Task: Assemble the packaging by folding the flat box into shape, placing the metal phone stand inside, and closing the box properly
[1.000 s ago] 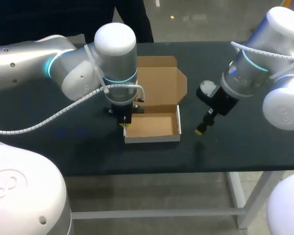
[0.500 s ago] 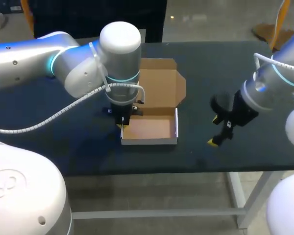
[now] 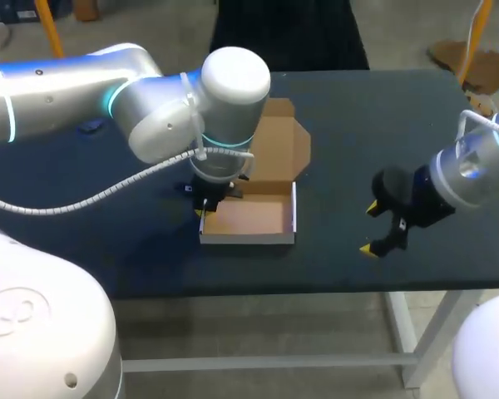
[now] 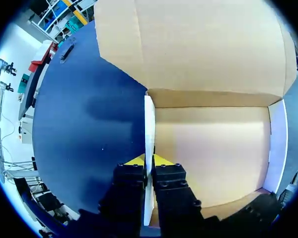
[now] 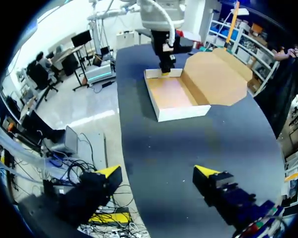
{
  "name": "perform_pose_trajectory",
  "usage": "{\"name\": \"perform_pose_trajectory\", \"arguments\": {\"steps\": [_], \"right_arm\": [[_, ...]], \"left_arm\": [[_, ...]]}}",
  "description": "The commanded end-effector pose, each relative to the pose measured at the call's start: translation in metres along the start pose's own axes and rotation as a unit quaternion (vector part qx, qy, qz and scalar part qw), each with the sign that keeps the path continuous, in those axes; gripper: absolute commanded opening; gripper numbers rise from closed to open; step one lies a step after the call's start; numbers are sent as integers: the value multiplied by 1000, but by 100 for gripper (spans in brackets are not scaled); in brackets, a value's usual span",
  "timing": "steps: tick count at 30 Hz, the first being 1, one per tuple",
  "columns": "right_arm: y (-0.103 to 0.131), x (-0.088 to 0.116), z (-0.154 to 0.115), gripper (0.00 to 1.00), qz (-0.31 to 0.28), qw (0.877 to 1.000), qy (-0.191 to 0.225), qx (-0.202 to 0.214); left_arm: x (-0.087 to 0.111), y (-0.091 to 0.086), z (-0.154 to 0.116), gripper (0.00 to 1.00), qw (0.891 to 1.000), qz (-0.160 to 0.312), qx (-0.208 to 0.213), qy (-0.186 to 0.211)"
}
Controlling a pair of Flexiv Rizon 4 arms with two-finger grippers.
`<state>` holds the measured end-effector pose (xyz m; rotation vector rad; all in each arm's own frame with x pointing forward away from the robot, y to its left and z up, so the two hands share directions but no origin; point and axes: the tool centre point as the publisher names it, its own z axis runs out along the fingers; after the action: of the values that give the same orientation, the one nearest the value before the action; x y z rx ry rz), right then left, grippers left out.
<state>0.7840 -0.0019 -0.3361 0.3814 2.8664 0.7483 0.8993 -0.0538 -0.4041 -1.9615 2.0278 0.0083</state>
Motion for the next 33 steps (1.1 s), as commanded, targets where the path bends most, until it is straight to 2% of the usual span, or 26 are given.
{"name": "perform_pose_trajectory", "arguments": {"steps": [1,3,6,14,19,23,24,25,29,33], "right_arm": [[0,6,-2,100,-3,1000,-3,-2],[1,6,-2,100,-3,1000,-3,-2],[1,6,-2,100,-4,1000,-3,0],[3,5,0,100,-2,1000,-2,2],[4,4,0,100,-2,1000,-1,6],[4,4,0,100,-1,1000,-1,9],[4,4,0,100,0,1000,-1,10],[4,4,1,100,1,1000,-1,10],[3,3,1,100,2,1000,0,12],[3,3,1,100,4,1000,0,15]], "left_arm": [[4,-1,14,0,998,-3,4,-57],[2,-1,15,0,997,-5,7,-70],[-1,-2,17,0,998,-7,6,-69],[2,0,6,0,1000,-30,9,2],[5,1,1,0,998,-32,-19,57],[7,1,-1,0,997,-31,-18,70],[7,2,-1,14,997,-29,-14,75],[8,2,-1,18,996,-26,-7,81],[9,2,-4,18,995,-22,2,99],[8,1,-6,33,994,-21,9,111]]}}
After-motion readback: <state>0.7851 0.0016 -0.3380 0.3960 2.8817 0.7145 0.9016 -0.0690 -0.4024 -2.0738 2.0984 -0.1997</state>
